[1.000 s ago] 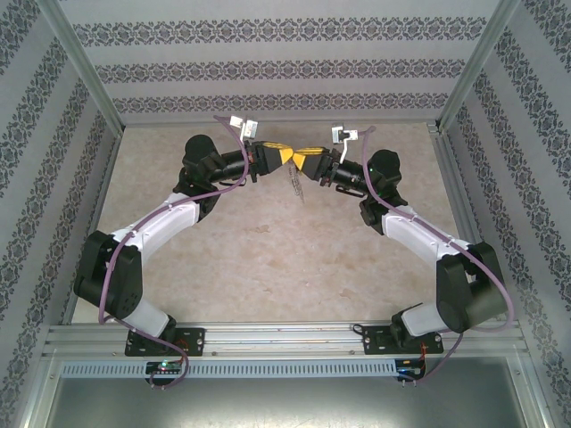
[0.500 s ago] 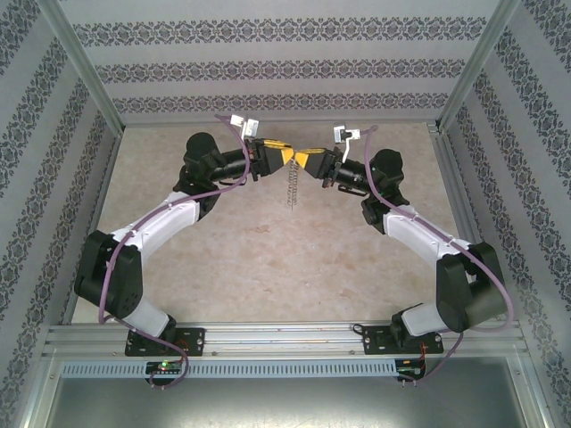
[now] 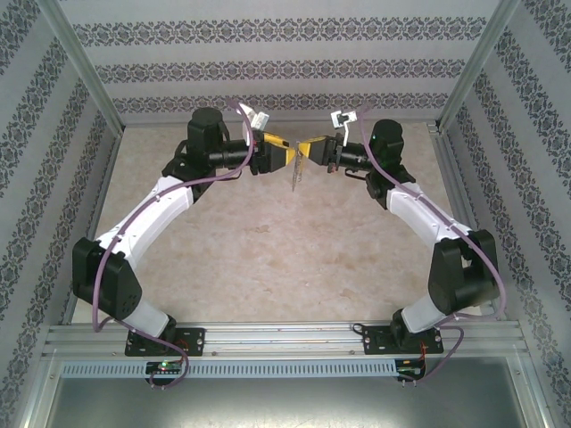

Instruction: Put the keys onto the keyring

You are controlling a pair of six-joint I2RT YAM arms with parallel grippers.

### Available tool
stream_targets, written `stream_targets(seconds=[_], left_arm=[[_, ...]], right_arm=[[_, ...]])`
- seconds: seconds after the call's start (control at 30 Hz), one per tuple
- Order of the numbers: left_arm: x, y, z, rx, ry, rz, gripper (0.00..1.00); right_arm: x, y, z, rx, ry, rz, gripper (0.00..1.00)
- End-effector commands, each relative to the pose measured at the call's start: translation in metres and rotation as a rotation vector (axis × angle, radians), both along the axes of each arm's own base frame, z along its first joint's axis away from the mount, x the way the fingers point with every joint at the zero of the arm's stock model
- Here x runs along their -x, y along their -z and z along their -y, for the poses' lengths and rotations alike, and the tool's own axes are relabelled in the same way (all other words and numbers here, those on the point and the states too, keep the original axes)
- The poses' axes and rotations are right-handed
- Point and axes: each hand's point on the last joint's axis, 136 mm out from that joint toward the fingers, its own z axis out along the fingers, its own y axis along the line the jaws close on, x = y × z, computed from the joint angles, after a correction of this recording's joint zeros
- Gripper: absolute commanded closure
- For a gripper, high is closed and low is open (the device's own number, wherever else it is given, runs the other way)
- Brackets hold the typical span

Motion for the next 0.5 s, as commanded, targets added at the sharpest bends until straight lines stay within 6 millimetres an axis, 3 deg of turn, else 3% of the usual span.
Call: stream_targets(seconds=[0.0, 0.47], left_arm=[[-0.007, 0.026, -0.006, -0.078, 0.015, -0.06, 0.48], [-0.043, 0.042, -0.008, -0.042, 0.091, -0.15, 0.47]], right_arm=[[0.003, 0.001, 0.005, 0.014, -0.092, 0.0, 1.0], [-0.012, 0.021, -0.003, 0.116, -0.1, -0.025, 1.0]])
